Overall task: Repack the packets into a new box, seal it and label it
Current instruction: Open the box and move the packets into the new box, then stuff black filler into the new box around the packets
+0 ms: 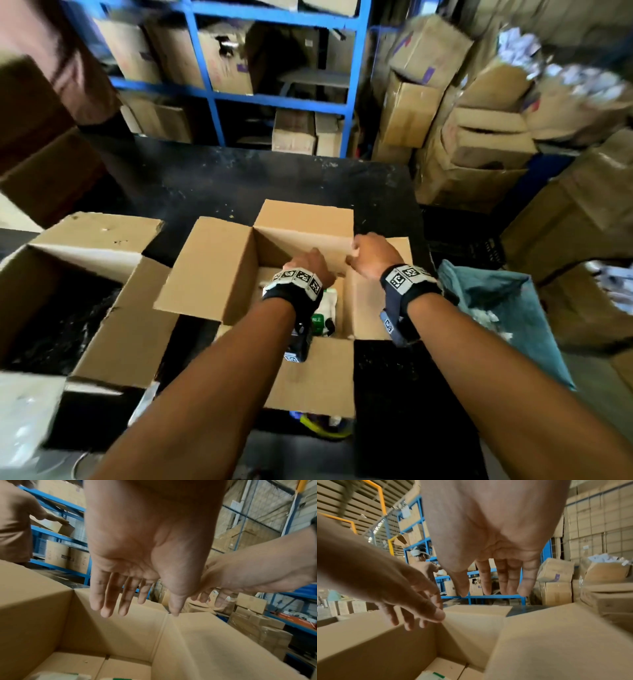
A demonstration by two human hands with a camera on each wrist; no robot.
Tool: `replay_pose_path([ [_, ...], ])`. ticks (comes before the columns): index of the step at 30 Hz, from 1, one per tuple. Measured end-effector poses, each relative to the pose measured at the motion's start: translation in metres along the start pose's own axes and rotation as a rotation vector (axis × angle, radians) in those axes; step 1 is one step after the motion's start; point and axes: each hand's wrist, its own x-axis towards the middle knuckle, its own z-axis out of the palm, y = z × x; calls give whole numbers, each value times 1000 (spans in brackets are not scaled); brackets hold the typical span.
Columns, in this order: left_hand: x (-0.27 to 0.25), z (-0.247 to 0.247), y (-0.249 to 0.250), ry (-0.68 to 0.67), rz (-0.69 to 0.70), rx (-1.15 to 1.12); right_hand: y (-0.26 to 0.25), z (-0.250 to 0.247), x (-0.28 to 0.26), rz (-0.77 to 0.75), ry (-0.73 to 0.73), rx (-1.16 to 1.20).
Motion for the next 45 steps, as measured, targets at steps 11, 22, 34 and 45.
replay_pose_path([
  [11, -171, 114, 79, 203, 0, -133, 178, 2, -133, -9, 150, 60],
  [22, -216, 215, 105, -78, -134, -181, 257, 56, -168, -42, 18, 140],
  [34, -107, 278, 140, -86, -265, -368, 280, 74, -33, -120, -205, 106],
  [45, -56, 301, 139, -178, -169, -302, 267, 132, 92, -211, -474, 115],
])
